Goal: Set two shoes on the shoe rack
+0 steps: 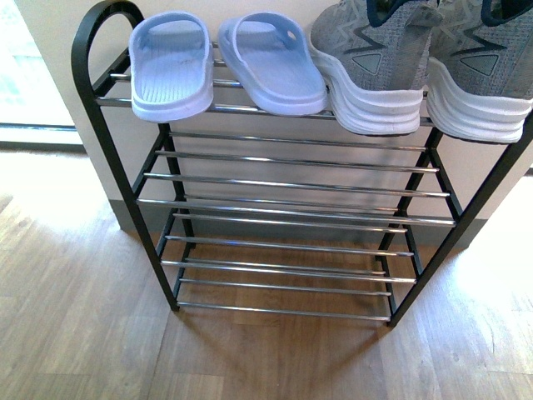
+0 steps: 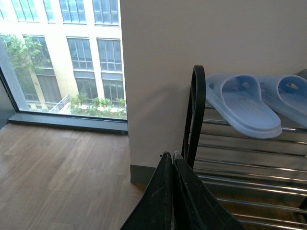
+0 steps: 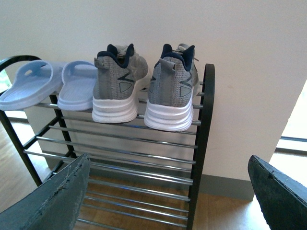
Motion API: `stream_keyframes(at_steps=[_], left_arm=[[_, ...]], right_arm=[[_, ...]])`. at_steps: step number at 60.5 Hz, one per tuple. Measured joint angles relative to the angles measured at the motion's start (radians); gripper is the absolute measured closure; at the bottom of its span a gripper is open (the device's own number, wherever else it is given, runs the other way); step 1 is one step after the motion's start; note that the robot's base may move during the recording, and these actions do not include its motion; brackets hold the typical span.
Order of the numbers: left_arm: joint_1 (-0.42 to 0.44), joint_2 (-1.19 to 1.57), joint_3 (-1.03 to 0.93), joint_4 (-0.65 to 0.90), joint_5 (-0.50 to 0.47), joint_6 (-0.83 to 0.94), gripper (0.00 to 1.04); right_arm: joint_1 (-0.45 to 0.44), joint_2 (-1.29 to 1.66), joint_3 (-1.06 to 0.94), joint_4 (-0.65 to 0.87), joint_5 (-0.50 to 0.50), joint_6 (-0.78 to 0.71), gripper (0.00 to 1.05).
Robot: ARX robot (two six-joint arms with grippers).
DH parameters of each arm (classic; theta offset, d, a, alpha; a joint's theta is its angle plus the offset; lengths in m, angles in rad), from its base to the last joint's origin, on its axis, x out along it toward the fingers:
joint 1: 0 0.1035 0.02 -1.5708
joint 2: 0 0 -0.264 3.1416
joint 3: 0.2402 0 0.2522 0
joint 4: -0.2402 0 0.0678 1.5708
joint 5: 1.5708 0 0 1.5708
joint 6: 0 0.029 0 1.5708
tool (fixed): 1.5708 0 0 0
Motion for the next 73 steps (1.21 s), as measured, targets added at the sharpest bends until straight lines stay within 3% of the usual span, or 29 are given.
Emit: stream_keyframes(at_steps=[26, 31, 59, 68, 73], left_arm=[[0.001, -0.122, -0.025, -0.088, 0.000, 0.000, 1.04], [0.001, -0.259, -0.025, -0.254, 0.000, 0.000, 1.04], [0.002, -0.284, -0.025, -0.267, 0.000, 0.000, 1.04], [0.002, -0.284, -0.025, -0.267, 0.000, 0.000, 0.66], [0.002, -0.284, -0.025, -0.267, 0.000, 0.000, 0.52]], right_arm=[[0.000, 0.000, 0.000, 0.000, 0.000, 0.000, 0.09], [0.000, 0.000, 0.000, 0.000, 0.000, 0.000, 0.09], [0.000, 0.000, 0.000, 0.000, -0.002, 0.000, 0.09], [0.000, 0.000, 0.000, 0.000, -0.002, 0.000, 0.09], [0.000, 0.000, 0.000, 0.000, -0.002, 0.000, 0.09]])
